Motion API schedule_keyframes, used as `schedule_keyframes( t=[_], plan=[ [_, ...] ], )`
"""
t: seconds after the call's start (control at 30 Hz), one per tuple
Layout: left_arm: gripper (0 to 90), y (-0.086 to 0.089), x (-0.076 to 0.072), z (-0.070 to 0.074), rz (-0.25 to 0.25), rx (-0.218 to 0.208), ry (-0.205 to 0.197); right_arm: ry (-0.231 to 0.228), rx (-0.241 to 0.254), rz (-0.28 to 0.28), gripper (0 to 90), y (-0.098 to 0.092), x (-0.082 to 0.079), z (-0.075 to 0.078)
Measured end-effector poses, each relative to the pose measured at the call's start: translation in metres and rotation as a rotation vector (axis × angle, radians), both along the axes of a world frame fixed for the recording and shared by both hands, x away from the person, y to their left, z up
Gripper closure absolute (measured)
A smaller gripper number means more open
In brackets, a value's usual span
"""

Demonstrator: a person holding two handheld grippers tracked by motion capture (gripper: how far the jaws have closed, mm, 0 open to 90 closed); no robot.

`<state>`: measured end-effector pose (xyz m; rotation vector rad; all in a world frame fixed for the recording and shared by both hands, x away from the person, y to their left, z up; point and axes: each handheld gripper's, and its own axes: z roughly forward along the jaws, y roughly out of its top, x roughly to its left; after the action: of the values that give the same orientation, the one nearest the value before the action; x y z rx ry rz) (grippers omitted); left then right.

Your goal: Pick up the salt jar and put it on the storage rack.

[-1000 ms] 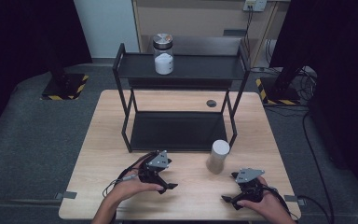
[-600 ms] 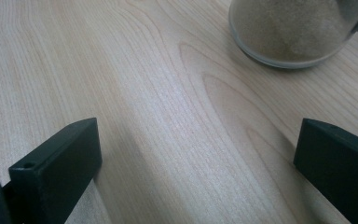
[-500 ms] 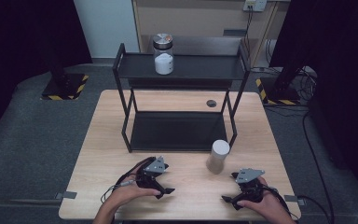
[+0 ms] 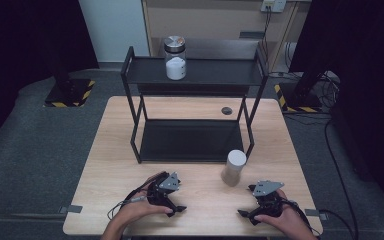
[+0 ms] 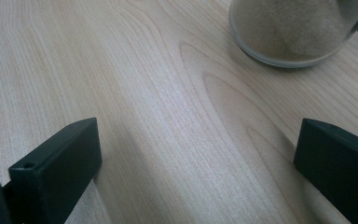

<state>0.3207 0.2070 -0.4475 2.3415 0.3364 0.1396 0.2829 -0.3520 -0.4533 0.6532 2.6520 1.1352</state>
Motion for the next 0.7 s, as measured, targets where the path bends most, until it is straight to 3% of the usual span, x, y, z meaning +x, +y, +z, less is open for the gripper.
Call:
schedule_keyframes(
  t=[0.07, 0.7],
  plan=[
    [2.2, 0.0027, 0.0000, -0.0025, -0.002, -0.014, -0.002, 0.000, 0.000, 0.000, 1.7, 0.0000, 0.0000, 0.0000],
    [0.0, -0.0045, 0.0001, -0.0025, 0.021, -0.008, 0.002, -0.003, -0.002, -0.002, 1.3, 0.0005, -0.0011, 0.0000]
  ],
)
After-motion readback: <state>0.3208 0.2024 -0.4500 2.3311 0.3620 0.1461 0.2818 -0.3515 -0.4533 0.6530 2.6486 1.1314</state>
